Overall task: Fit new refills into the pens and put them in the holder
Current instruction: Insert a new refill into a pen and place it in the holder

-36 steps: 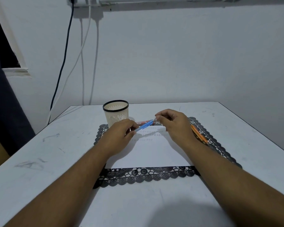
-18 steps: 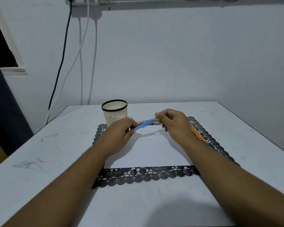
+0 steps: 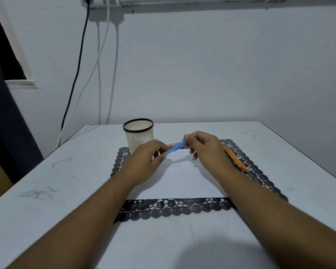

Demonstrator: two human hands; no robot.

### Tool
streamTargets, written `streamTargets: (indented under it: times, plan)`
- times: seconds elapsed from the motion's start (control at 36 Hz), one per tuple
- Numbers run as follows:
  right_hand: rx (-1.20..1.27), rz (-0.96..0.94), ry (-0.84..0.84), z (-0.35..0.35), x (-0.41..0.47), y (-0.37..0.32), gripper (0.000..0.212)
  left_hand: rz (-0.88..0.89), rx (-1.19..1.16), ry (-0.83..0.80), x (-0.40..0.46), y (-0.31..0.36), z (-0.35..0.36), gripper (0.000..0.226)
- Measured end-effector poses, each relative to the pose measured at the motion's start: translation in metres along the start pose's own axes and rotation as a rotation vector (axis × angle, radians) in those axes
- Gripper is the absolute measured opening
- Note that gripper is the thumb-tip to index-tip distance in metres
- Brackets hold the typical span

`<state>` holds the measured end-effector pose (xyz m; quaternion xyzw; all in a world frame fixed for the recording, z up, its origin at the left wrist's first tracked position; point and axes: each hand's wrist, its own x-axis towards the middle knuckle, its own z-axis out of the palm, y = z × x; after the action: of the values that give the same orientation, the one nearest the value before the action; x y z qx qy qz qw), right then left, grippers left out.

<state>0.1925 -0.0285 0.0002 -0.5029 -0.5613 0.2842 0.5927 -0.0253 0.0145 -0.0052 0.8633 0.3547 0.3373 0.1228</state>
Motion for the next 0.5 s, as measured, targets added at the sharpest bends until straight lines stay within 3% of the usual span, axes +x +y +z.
streamTargets:
  times: [0.11,0.31,0.5]
  plan:
    - [0.168,0.074,-0.100,0.015,-0.004,0.001,0.006,-0.011,-0.103,0.038,0.001,0.001,0.006,0.011]
    - [0.286,0.027,-0.032,0.027,-0.008,-0.015,0.018,-0.068,-0.214,0.000,0.002,0.005,0.014,0.010]
    - [0.836,0.173,-0.180,0.030,-0.012,-0.030,0.034,-0.087,-0.361,-0.095,-0.002,0.013,0.023,0.007]
